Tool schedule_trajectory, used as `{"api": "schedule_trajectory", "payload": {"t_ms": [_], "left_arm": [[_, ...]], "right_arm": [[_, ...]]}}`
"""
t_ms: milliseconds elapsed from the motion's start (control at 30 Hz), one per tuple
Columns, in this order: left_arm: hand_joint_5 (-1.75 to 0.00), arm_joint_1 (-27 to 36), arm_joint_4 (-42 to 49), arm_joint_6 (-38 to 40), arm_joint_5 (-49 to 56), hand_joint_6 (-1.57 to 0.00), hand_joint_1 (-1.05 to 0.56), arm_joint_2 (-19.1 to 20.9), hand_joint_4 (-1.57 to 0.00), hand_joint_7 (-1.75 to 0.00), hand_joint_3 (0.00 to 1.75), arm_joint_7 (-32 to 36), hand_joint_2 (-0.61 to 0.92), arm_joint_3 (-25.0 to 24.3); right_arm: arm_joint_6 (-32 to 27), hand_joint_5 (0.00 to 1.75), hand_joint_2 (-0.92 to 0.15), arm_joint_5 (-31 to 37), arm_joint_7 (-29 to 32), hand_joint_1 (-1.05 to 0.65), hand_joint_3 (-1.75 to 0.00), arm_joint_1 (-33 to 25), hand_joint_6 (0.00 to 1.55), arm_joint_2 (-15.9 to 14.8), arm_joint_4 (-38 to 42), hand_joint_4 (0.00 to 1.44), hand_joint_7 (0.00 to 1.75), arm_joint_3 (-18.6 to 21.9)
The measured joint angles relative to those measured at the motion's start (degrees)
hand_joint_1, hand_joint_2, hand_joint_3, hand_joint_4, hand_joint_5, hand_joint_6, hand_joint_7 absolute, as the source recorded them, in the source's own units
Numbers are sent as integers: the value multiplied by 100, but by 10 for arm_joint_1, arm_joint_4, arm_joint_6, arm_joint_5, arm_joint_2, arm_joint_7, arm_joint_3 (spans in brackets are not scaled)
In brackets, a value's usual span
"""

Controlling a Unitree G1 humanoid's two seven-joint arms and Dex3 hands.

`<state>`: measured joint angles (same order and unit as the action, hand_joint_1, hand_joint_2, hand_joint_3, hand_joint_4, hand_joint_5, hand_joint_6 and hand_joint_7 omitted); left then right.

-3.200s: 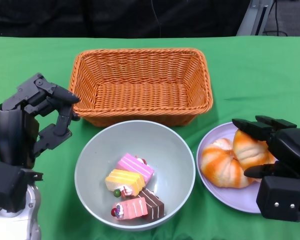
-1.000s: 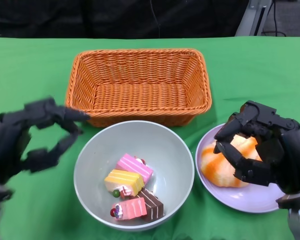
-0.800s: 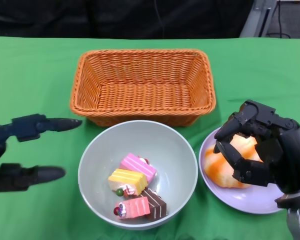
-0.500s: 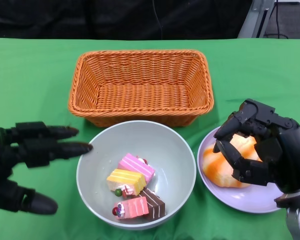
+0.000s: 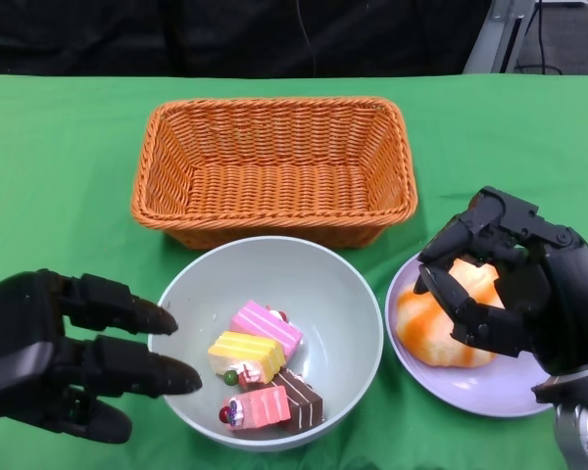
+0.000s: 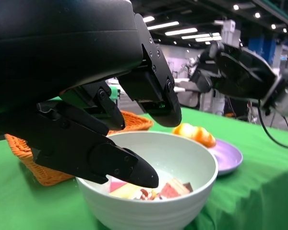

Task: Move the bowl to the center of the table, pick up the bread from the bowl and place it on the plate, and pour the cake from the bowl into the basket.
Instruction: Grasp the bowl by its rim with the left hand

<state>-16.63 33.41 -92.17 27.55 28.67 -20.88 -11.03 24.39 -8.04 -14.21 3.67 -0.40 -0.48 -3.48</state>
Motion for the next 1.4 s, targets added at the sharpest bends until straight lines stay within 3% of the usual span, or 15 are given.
{"api": "schedule_trajectory", "payload": {"t_ms": [267,533,900,1400], "left_arm": [[-3,-4,-23,29,115,-90,-48,0,-91,0,0,18,78,-11],[0,14,-83,105,235,-86,-48,-12,-89,0,1,119,80,6],[0,16,-94,233,359,-83,-46,17,-87,0,2,317,88,142],[-1,-39,-49,373,378,-81,-44,70,-85,-1,0,378,86,315]], "right_arm": [[2,150,-61,4,3,-26,-72,0,70,8,0,71,123,-2],[2,149,-59,10,6,-25,-77,-8,69,10,-8,69,124,-10],[1,148,-59,22,11,-24,-77,-14,69,10,-16,68,123,-19],[-13,148,-59,17,12,-25,-77,-20,69,11,-29,68,122,-20]]}}
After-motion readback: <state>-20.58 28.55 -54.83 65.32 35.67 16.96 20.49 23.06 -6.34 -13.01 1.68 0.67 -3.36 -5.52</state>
